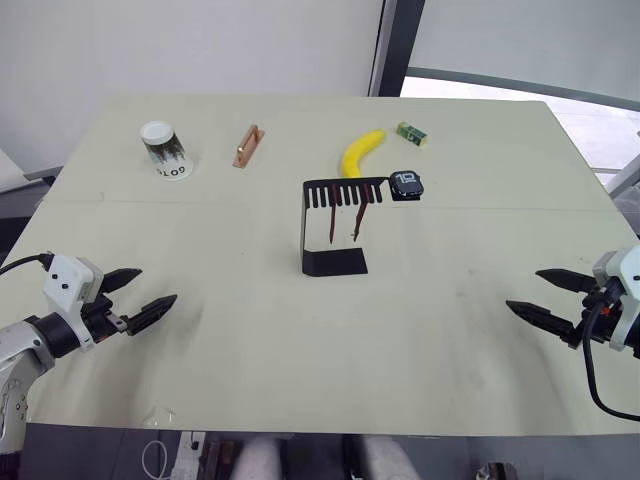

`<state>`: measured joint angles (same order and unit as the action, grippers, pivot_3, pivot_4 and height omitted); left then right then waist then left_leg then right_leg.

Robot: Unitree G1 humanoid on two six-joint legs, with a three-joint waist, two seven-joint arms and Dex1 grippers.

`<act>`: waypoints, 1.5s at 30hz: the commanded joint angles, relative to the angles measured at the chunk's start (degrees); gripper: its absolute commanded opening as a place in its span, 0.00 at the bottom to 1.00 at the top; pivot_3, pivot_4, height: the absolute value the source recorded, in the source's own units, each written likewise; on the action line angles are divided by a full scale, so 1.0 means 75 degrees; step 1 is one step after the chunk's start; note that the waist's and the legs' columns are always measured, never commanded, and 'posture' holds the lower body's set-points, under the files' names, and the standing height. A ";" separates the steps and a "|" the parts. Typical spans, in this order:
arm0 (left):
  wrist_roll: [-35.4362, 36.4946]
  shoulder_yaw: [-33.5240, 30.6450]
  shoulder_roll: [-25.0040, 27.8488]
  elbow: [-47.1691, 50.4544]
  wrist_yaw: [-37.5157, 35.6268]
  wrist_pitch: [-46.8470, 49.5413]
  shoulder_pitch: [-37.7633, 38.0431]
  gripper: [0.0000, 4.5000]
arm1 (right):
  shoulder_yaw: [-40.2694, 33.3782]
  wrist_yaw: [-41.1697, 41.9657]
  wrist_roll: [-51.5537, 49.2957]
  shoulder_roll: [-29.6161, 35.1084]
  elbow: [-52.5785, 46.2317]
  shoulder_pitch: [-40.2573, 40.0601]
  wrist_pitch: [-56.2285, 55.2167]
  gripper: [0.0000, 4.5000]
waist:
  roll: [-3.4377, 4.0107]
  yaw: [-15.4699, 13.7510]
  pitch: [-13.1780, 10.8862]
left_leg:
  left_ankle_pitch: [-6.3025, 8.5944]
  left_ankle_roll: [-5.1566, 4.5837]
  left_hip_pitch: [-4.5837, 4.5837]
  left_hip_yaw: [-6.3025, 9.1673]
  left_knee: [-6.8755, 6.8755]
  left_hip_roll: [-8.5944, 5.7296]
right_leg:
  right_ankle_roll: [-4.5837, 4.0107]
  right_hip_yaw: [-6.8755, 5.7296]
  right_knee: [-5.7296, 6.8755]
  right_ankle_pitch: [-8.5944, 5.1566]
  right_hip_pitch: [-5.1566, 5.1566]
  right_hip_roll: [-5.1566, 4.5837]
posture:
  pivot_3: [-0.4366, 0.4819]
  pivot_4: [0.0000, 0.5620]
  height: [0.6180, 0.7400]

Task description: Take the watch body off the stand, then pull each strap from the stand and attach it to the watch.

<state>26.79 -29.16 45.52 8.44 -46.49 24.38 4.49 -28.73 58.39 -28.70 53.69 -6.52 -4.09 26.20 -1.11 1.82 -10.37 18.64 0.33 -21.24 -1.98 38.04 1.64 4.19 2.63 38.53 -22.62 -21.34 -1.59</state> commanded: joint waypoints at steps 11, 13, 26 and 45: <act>0.0025 0.0256 -0.0013 0.0570 0.0277 0.0264 -0.0140 1.00 | 0.0007 -0.0555 0.0277 -0.0165 -0.0410 0.0354 -0.0379 0.99 | 0.0000 -0.0007 0.0000 | 0.0000 0.0002 -0.0004 -0.0001 0.0000 0.0000 | 0.0000 0.0001 0.0003 0.0000 -0.0005 0.0001 | 0.48 0.27 1.00; 0.0031 0.0281 -0.0017 0.0566 0.0285 0.0241 -0.0142 1.00 | -0.0012 -0.0604 0.0283 -0.0198 -0.0447 0.0377 -0.0367 0.99 | 0.0000 -0.0002 0.0000 | 0.0000 0.0002 -0.0003 -0.0001 0.0000 0.0000 | 0.0000 0.0001 0.0003 0.0000 -0.0005 0.0001 | 0.48 0.27 1.00; 0.0770 0.0404 0.0030 0.1049 -0.0050 0.0869 -0.0456 1.00 | -0.0242 -0.1502 0.0132 -0.0772 -0.1737 -0.0110 0.0141 0.99 | 0.0000 -0.0008 0.0000 | 0.0000 0.0003 -0.0005 0.0001 0.0001 0.0002 | 0.0000 0.0001 0.0009 0.0000 -0.0007 0.0002 | 0.48 0.27 1.00; 0.2599 0.1780 0.0391 0.1104 -0.0940 0.2043 -0.4426 1.00 | -0.0071 -0.4618 -0.2803 -0.1682 -0.5726 0.1131 0.2526 0.99 | 0.0000 0.0008 0.0000 | -0.0033 0.0069 -0.0010 0.0000 0.0005 -0.0001 | 0.0001 0.0006 0.0017 0.0000 -0.0015 0.0015 | 0.48 0.27 1.00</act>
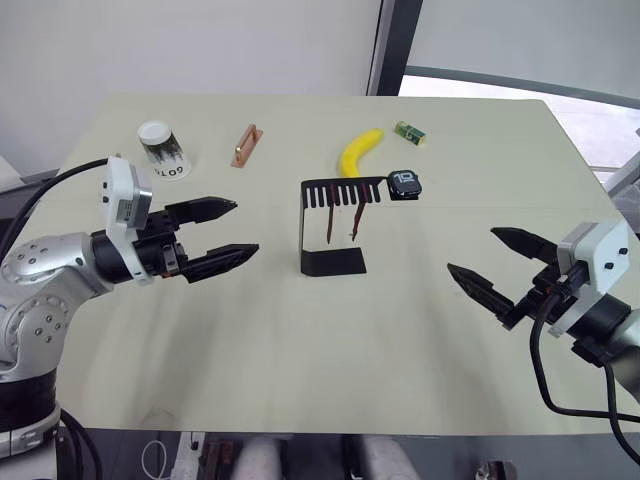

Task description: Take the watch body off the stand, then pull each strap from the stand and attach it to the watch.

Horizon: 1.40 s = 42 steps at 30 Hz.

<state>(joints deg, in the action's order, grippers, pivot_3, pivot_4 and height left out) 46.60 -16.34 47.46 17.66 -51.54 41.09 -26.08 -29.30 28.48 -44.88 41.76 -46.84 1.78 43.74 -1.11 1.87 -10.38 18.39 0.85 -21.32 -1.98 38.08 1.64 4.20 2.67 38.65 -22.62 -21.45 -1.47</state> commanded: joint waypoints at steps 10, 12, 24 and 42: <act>-0.0490 0.0903 -0.0210 -0.0554 -0.0618 -0.0674 -0.1426 1.00 | 0.1018 -0.3610 -0.2482 -0.0353 -0.0314 0.2249 0.1189 0.99 | 0.0000 0.0002 0.0000 | 0.0000 0.0000 -0.0011 0.0002 0.0003 0.0001 | 0.0000 0.0000 0.0001 0.0000 -0.0009 -0.0004 | 0.48 0.27 1.00; -0.0603 0.1062 -0.0274 -0.0524 -0.0668 -0.0734 -0.1535 1.00 | 0.1297 -0.3886 -0.2702 -0.0386 -0.0191 0.2536 0.1278 0.99 | 0.0000 0.0010 0.0000 | 0.0000 0.0000 -0.0017 0.0002 0.0005 0.0002 | 0.0000 -0.0001 0.0006 0.0000 -0.0015 -0.0004 | 0.48 0.27 1.00; -0.0839 0.1327 -0.0639 -0.0357 -0.0599 -0.0949 -0.1674 1.00 | 0.2485 -0.5402 -0.2381 -0.0765 0.0261 0.3761 0.1766 0.99 | 0.0000 0.0035 0.0000 | 0.0000 -0.0001 -0.0028 0.0007 0.0005 0.0005 | 0.0000 -0.0005 0.0015 0.0000 -0.0021 -0.0005 | 0.48 0.27 1.00; -0.0924 0.1347 -0.0852 -0.0308 -0.0448 -0.1035 -0.1767 1.00 | 0.2735 -0.7179 -0.2281 -0.1931 0.0823 0.4403 0.2315 0.99 | 0.0000 0.0189 0.0000 | 0.0000 -0.0001 -0.0032 0.0010 0.0001 0.0006 | 0.0000 -0.0007 0.0020 0.0000 -0.0022 -0.0006 | 0.48 0.27 1.00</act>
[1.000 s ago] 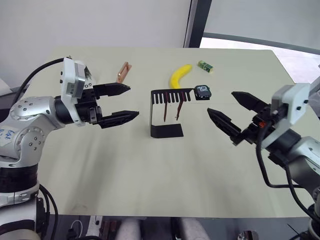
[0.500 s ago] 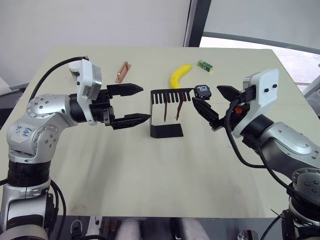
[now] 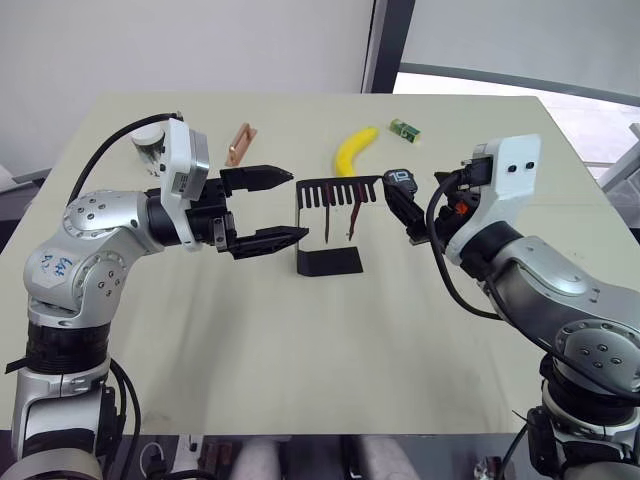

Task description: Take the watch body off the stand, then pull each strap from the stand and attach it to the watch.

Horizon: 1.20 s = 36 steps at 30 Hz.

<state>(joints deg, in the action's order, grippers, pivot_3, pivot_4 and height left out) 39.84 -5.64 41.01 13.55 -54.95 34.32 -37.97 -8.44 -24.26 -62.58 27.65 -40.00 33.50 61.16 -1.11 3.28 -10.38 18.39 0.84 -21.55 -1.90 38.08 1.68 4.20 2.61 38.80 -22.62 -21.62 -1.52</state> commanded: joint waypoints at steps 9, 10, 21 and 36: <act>-0.0075 -0.0084 0.0035 0.0263 -0.0011 -0.0103 -0.0184 1.00 | 0.0141 -0.0003 0.0109 -0.0192 -0.0063 0.0276 0.0083 0.99 | 0.0000 -0.0002 0.0000 | 0.0000 0.0000 -0.0001 0.0001 -0.0001 -0.0001 | 0.0000 0.0000 -0.0002 0.0000 0.0000 -0.0001 | 0.48 0.27 1.00; -0.0080 -0.0089 0.0041 0.0272 -0.0013 -0.0103 -0.0169 1.00 | 0.0145 -0.0001 0.0110 -0.0202 -0.0058 0.0278 0.0091 0.99 | 0.0000 -0.0004 0.0000 | 0.0000 0.0000 -0.0001 0.0001 -0.0001 0.0000 | 0.0000 -0.0001 -0.0002 0.0000 0.0000 -0.0001 | 0.48 0.27 1.00; -0.0134 -0.0068 0.0000 0.0274 0.0025 -0.0135 -0.0112 1.00 | 0.0251 0.0324 0.0230 -0.0124 -0.0080 0.0301 0.0097 0.71 | 0.0000 -0.0002 0.0000 | 0.0000 0.0000 -0.0003 0.0001 -0.0003 -0.0001 | 0.0000 -0.0001 -0.0007 0.0000 -0.0001 -0.0001 | 0.48 0.27 1.00; -0.0280 -0.0056 -0.0013 0.0312 0.0025 -0.0222 0.0039 1.00 | 0.0274 0.0711 0.0656 -0.0166 -0.0058 0.0250 0.0088 0.71 | 0.0000 -0.0002 0.0000 | 0.0000 -0.0001 -0.0004 0.0002 -0.0006 0.0000 | 0.0000 -0.0001 -0.0013 0.0000 -0.0001 -0.0002 | 0.48 0.27 1.00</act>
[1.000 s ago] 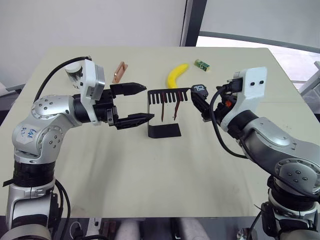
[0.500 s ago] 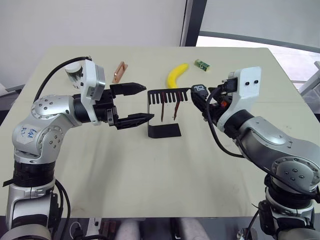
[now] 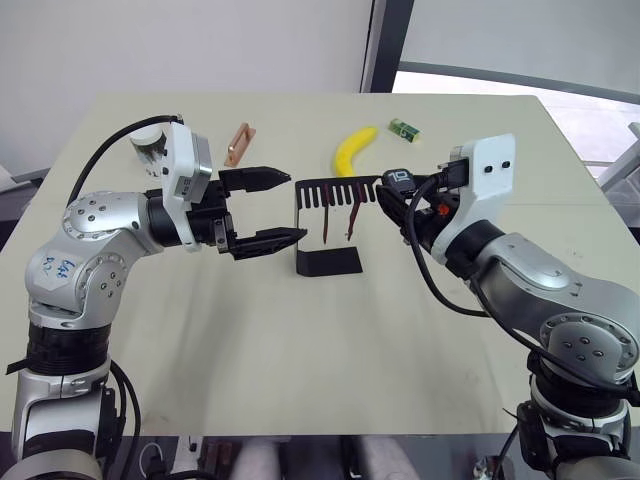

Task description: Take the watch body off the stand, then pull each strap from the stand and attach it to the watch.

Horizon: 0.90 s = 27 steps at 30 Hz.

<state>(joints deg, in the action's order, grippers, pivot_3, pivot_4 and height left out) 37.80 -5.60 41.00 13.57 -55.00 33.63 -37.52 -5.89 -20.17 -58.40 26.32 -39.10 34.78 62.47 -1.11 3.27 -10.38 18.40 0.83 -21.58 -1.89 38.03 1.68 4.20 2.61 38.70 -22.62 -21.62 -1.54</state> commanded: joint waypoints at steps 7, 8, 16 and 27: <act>0.0019 -0.0089 -0.0003 0.0337 0.0060 -0.0100 -0.0018 1.00 | -0.0054 0.0247 0.0297 -0.0074 -0.0155 0.0123 -0.0080 0.71 | 0.0000 0.0000 0.0000 | 0.0000 0.0000 0.0000 0.0000 -0.0001 0.0000 | 0.0000 0.0000 -0.0002 0.0000 0.0000 0.0000 | 0.48 0.27 1.00; 0.0024 -0.0091 0.0001 0.0347 0.0064 -0.0092 -0.0016 1.00 | -0.0052 0.0256 0.0310 -0.0089 -0.0156 0.0120 -0.0078 0.71 | 0.0000 0.0000 0.0000 | 0.0000 0.0000 0.0000 0.0000 -0.0001 0.0000 | 0.0000 0.0000 -0.0003 0.0000 0.0000 0.0000 | 0.48 0.27 1.00; 0.0046 -0.0111 0.0058 0.0414 0.0077 0.0007 -0.0019 1.00 | -0.0016 0.0426 0.0451 -0.0180 -0.0200 0.0150 -0.0082 0.37 | 0.0000 -0.0001 0.0000 | 0.0000 0.0000 -0.0001 0.0000 -0.0003 0.0000 | 0.0000 0.0000 -0.0005 0.0000 0.0000 0.0000 | 0.48 0.27 1.00; 0.0098 -0.0112 -0.0003 0.0499 0.0139 0.0093 -0.0044 1.00 | -0.0239 0.0545 0.0378 -0.0017 -0.0360 0.0221 -0.0052 0.37 | 0.0001 0.0000 0.0000 | 0.0000 0.0000 -0.0001 0.0001 -0.0004 0.0000 | 0.0000 0.0000 -0.0007 0.0000 0.0000 0.0000 | 0.48 0.27 1.00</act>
<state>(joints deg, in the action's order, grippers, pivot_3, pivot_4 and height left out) 37.87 -5.61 41.00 15.17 -54.42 34.50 -37.52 -5.64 -17.50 -55.24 25.47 -39.02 35.08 62.56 -1.11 3.27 -10.38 18.40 0.83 -21.59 -1.89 38.00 1.68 4.20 2.61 38.64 -22.62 -21.62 -1.54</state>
